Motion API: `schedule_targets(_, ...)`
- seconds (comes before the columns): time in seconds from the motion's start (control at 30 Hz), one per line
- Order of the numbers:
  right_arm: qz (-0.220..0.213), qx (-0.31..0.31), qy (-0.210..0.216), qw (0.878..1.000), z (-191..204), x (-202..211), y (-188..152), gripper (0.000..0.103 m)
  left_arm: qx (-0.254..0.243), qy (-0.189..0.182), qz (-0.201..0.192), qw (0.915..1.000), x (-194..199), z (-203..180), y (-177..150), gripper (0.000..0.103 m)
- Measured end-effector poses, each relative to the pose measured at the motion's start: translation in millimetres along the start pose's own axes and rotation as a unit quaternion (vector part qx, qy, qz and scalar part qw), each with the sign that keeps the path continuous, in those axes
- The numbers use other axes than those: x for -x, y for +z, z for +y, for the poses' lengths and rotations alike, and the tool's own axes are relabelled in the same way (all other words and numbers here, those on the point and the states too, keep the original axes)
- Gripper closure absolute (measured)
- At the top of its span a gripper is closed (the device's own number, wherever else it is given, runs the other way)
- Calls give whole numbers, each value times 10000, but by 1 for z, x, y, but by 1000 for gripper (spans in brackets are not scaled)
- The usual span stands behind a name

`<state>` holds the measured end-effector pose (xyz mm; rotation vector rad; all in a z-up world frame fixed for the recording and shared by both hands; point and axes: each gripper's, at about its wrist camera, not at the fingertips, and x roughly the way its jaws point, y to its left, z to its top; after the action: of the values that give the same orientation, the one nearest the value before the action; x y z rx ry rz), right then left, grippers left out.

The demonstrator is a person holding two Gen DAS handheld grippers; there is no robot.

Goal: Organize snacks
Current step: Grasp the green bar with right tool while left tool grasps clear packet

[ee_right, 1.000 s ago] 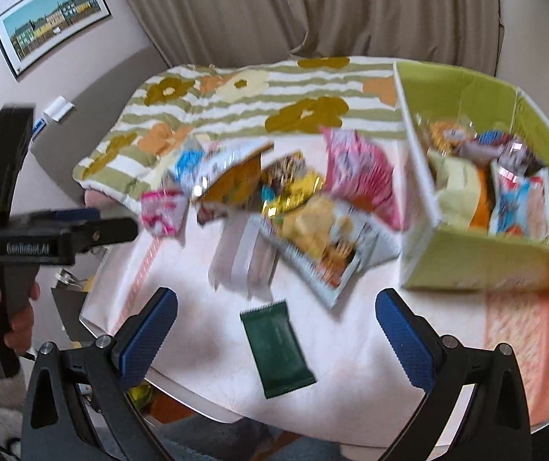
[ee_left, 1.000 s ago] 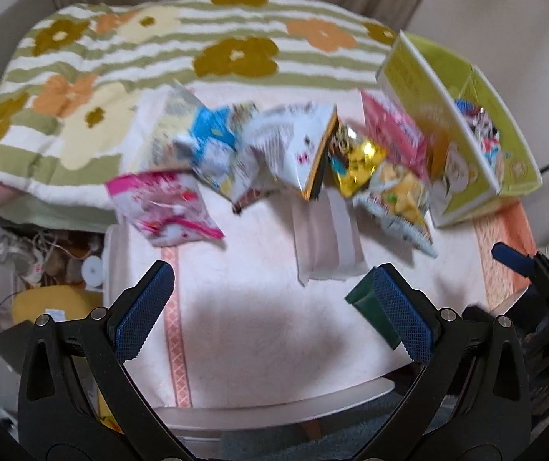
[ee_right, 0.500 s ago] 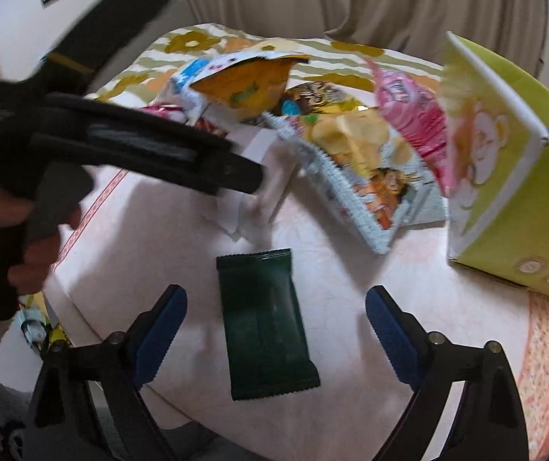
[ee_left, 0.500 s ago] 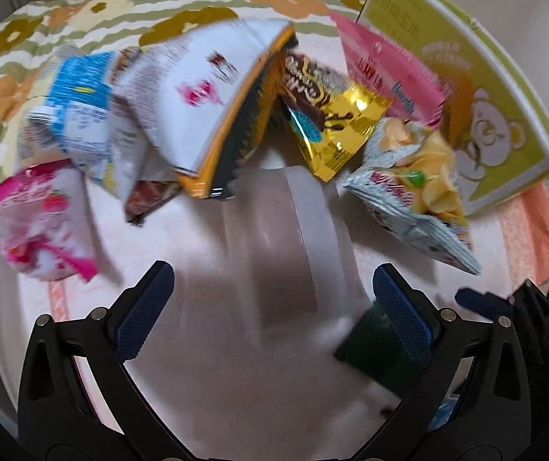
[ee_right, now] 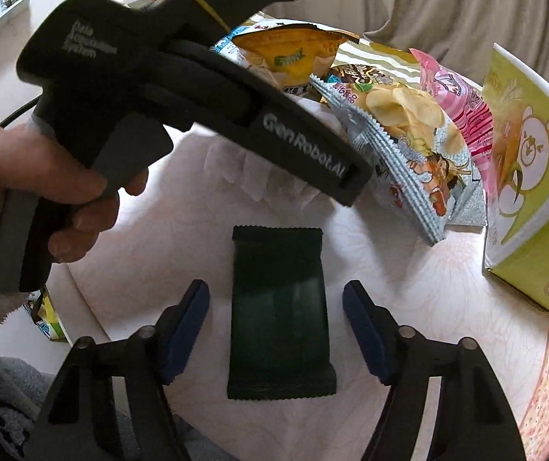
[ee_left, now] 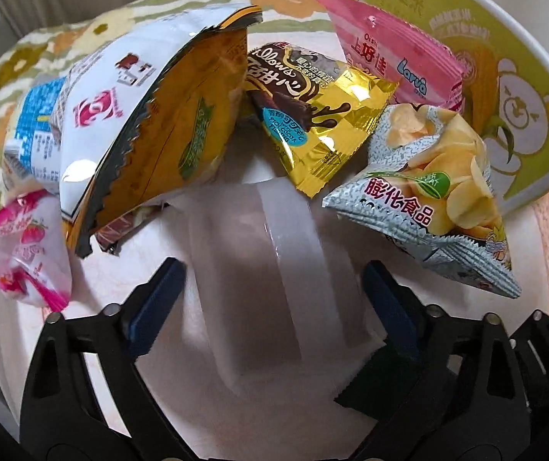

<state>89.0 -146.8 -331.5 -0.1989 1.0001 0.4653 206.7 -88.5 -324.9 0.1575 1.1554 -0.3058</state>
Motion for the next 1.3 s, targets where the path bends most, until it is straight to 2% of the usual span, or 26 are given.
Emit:
schedule_targets(0.13, -29, 11, 5, 10000, -4, 3, -2, 40, -157, 45, -21, 9999, 3, -6, 1, 27)
schedule_targets(0.17, -32, 2, 8, 10000, -4, 3, -2, 40, -201, 43, -36, 9998, 4, -8, 0, 33)
schedule_targets(0.3, -44, 71, -36, 10000, 0, 6, -4, 42, -236, 18, -14, 9997, 8, -8, -4, 37)
schedule_targets(0.57, -56, 323, -123, 9994, 1, 6, -13, 50, -119, -2, 117, 9999, 17, 12, -20, 38)
schedule_targets(0.73, -68, 469, -122, 9988, 9, 6, -13, 62, -30, -14, 179, 9998, 25, 20, -34, 38)
schedule_targets(1.07, -159, 314, -135, 9993, 11, 11, 2, 63, 194, -42, 167, 9997, 45, 44, -46, 39)
schedule_targets(1.3, -279, 228, -155, 9992, 13, 34, 21, 63, 253, -92, -38, 9996, 88, 53, -44, 39)
